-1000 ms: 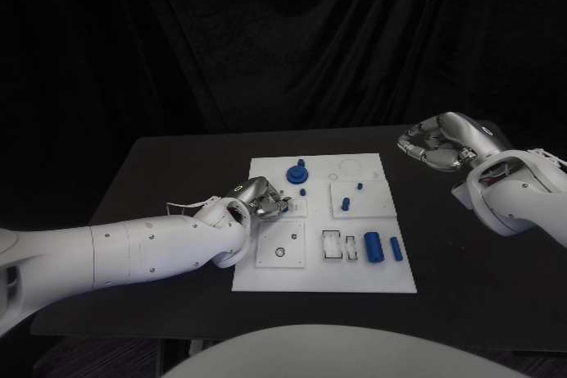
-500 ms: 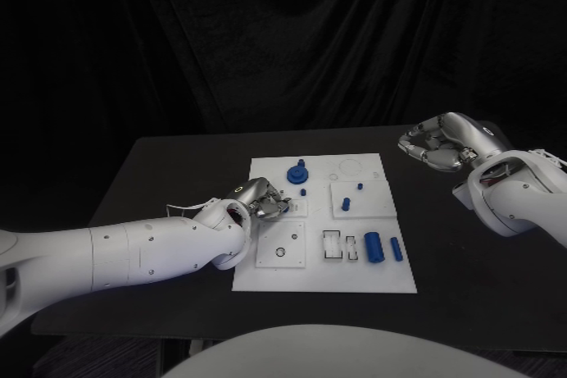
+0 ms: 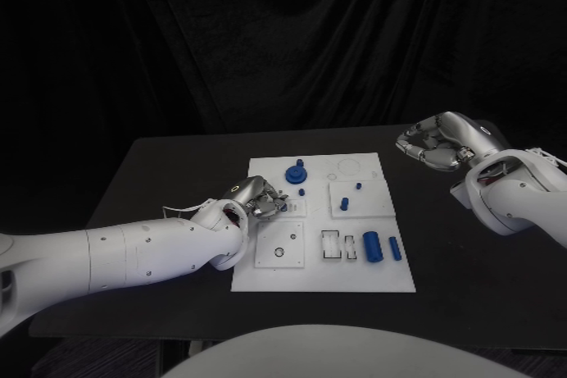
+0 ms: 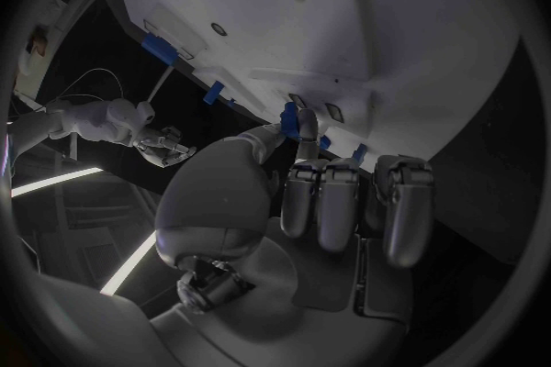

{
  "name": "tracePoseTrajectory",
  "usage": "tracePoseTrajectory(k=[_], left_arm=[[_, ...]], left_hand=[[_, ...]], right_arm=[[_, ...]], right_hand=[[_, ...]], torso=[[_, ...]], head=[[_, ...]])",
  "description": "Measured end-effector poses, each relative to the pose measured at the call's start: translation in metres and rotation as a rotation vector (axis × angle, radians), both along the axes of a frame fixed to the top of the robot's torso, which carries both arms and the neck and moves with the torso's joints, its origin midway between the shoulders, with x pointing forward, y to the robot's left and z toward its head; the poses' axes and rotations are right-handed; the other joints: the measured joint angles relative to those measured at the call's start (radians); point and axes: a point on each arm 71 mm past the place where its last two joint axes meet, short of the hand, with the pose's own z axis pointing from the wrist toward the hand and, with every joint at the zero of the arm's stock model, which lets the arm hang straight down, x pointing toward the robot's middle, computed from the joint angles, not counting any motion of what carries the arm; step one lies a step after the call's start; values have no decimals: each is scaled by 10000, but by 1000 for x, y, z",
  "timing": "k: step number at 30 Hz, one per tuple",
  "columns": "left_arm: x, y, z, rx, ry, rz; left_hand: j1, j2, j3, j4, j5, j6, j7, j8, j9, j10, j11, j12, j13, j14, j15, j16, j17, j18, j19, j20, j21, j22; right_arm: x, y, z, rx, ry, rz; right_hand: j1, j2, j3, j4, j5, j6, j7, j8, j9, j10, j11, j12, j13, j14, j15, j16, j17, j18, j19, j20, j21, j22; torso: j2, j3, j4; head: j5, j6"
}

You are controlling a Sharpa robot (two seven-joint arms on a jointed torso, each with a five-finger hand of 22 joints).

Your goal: Assemble the parts on the task board

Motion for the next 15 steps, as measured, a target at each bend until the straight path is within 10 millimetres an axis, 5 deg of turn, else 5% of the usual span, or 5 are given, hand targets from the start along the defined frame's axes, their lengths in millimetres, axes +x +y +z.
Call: tracePoseTrajectory(k=[15], left_arm=[[2,0,-1,19,-54,79]], left_hand=[[0,0,-82,102,-178,0,2,-1,-1,0,1,0,0,0,0,0,-1,0,0,0,0,-1]], right_arm=[[0,0,0,0,2,2]], right_hand=[[0,0,0,0,0,0,0,0,0,0,0,0,0,0,0,0,0,0,0,0,0,7]], torso=[[-3,-4,-11]], head=[[-3,0]])
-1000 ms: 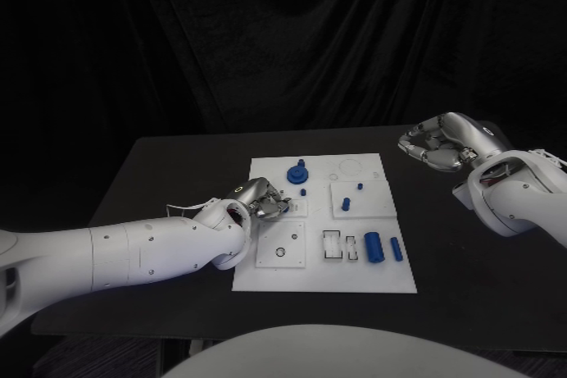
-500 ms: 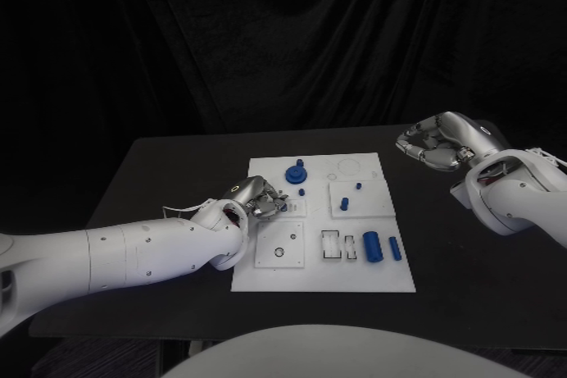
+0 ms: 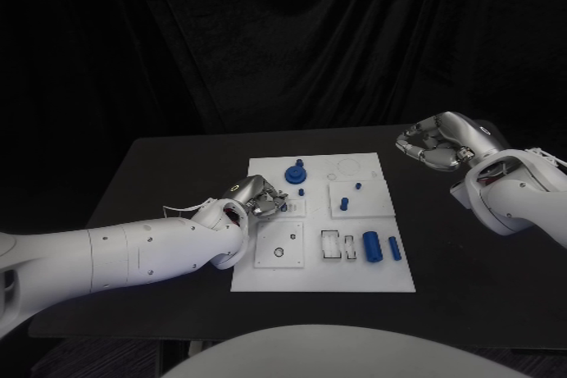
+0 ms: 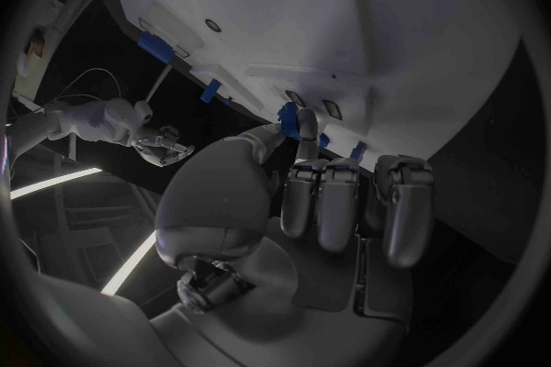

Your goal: Assemble the parts on the task board

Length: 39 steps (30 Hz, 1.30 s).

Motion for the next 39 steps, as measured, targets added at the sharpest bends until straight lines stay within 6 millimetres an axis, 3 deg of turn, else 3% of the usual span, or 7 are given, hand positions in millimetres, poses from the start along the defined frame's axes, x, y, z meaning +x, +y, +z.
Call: tracePoseTrajectory(k=[6,20,33,39], left_arm=[[0,0,0,25,23,11],[0,0,-3,46,89,-7],[-1,0,-4,61,116,3],[-1,1,-5,64,128,7]], left_hand=[[-131,7,-168,289,-460,-37,35,1,0,0,0,0,0,0,0,0,0,0,0,0,-42,-1],[-195,-58,-264,384,-560,-37,35,-37,-24,2,2,0,0,0,0,0,-1,0,0,0,-41,-2],[-379,-54,-553,672,-622,-74,71,-89,-61,2,3,0,0,0,0,0,-1,-1,0,0,-76,-2],[-541,-82,-835,954,-828,-74,71,-125,-108,2,3,0,0,1,1,0,-1,0,0,0,-76,-3]], right_arm=[[0,0,0,0,0,4],[0,0,0,-2,7,-4],[0,0,-1,-2,18,-6],[0,-1,-1,-3,21,-10]], right_hand=[[0,0,0,0,0,0,0,0,0,0,0,0,0,0,0,0,0,0,0,0,0,-1],[0,0,0,0,0,0,0,0,0,0,0,0,-1,0,0,0,0,0,0,0,0,-3],[39,-39,42,42,40,0,0,0,0,0,0,0,-1,0,0,0,0,0,0,0,0,-4],[40,-39,42,42,39,0,0,0,0,0,0,0,-1,0,0,0,0,0,0,0,0,-5]], torso=[[1,0,0],[1,0,1],[0,0,3],[-1,0,4]], head=[[13,0],[14,0],[38,0],[38,0]])
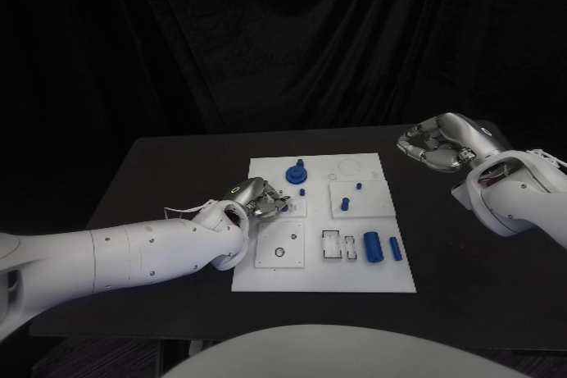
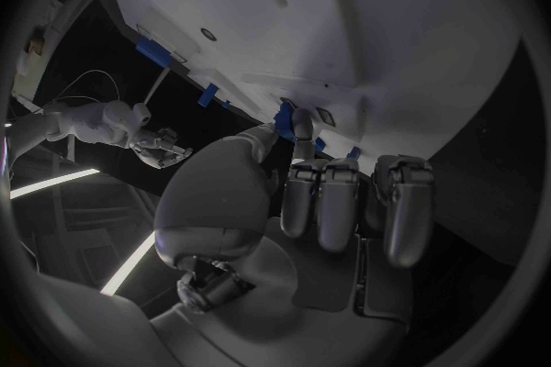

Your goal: Assemble the parts on the task board

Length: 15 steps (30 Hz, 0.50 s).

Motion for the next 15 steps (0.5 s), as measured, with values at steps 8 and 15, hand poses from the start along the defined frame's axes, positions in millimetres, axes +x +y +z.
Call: tracePoseTrajectory(k=[8,15], left_arm=[[0,1,0,4,-2,1],[0,2,0,2,-20,-10]], left_hand=[[-612,168,-645,173,-180,23,22,-59,-58,0,0,0,0,0,0,0,8,-1,0,0,0,0],[-1417,551,-1352,183,-180,39,37,-117,-72,0,0,0,0,0,0,0,8,-1,0,0,0,-1]], right_arm=[[0,0,0,0,3,0],[0,0,0,-1,10,0]], right_hand=[[0,0,0,0,0,0,0,0,0,0,0,0,0,0,0,0,0,0,0,0,0,-1],[0,0,0,0,0,0,0,0,0,0,0,0,0,0,0,0,0,0,0,0,0,-2]], torso=[[3,0,5],[9,-3,5]], head=[[14,0],[36,0]])
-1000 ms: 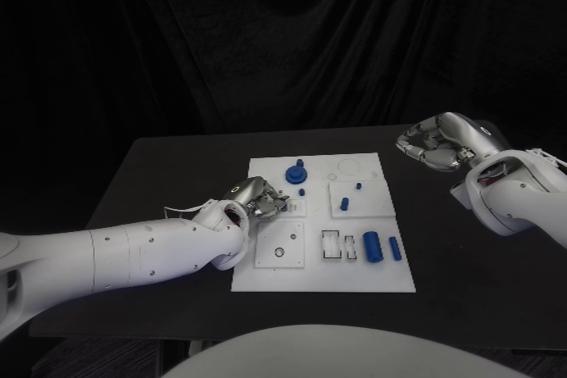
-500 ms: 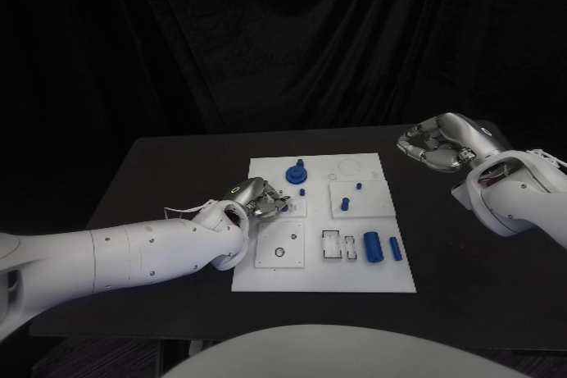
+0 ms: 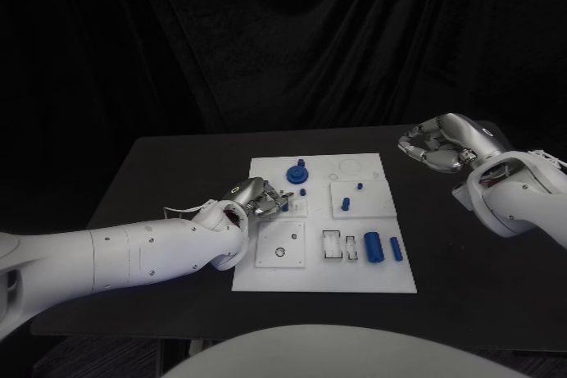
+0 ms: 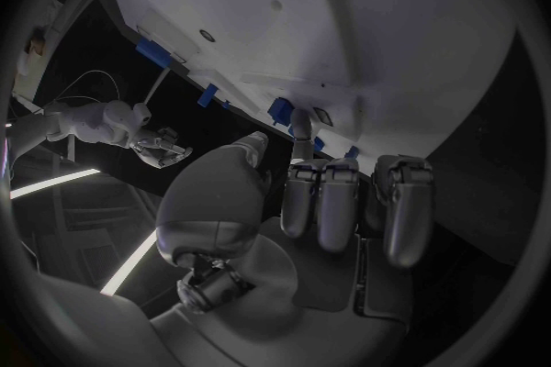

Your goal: Assemble the parts on the task board

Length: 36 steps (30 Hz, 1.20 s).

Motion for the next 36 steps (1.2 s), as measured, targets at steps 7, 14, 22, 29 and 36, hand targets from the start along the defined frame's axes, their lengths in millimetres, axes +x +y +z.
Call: tracePoseTrajectory(k=[7,14,22,29,36], left_arm=[[0,0,0,-5,-15,-18],[-1,1,1,-64,-94,-93],[-9,4,8,-429,-514,-255],[-12,9,19,-703,-909,-320],[-5,15,36,-721,-1258,-363]], left_hand=[[-526,394,-417,6,73,36,36,0,-1,1,0,0,0,0,0,0,-1,1,0,0,0,0],[-619,617,-605,-21,541,73,0,0,112,0,0,0,0,0,0,0,-2,1,0,0,0,0],[146,609,-920,-9,1135,-199,-57,484,1177,0,1,0,0,0,0,0,-3,1,0,0,21,0],[726,605,-975,-10,1540,-398,-74,583,1575,1,0,0,0,0,0,0,-3,-1,0,0,40,0],[1347,494,-975,-10,1576,-539,-38,583,1711,1,1,0,0,0,0,0,-4,1,0,0,40,-1]], right_arm=[[0,-1,0,-5,6,-21],[-1,-2,0,-2,11,-30],[-1,-4,0,-6,11,-66],[-1,-3,0,-5,7,-50],[0,-1,0,-2,-7,-28]], right_hand=[[0,0,0,0,0,0,0,0,0,0,0,0,0,0,0,0,0,0,0,0,0,0],[0,0,0,0,0,0,0,0,0,0,0,0,0,0,0,0,0,-1,0,0,0,-1],[0,0,0,0,0,0,0,0,0,0,0,0,0,0,0,0,0,0,0,0,0,6],[0,0,0,0,0,0,0,0,0,0,0,0,0,0,0,0,0,0,0,0,0,6],[0,0,0,0,0,0,0,0,0,0,0,0,0,0,0,0,0,-1,0,0,0,5]], torso=[[1,1,5],[0,2,6],[-6,2,-7],[-5,1,-7],[-5,-2,-13]], head=[[-19,0],[12,0],[51,0],[96,0],[176,0]])
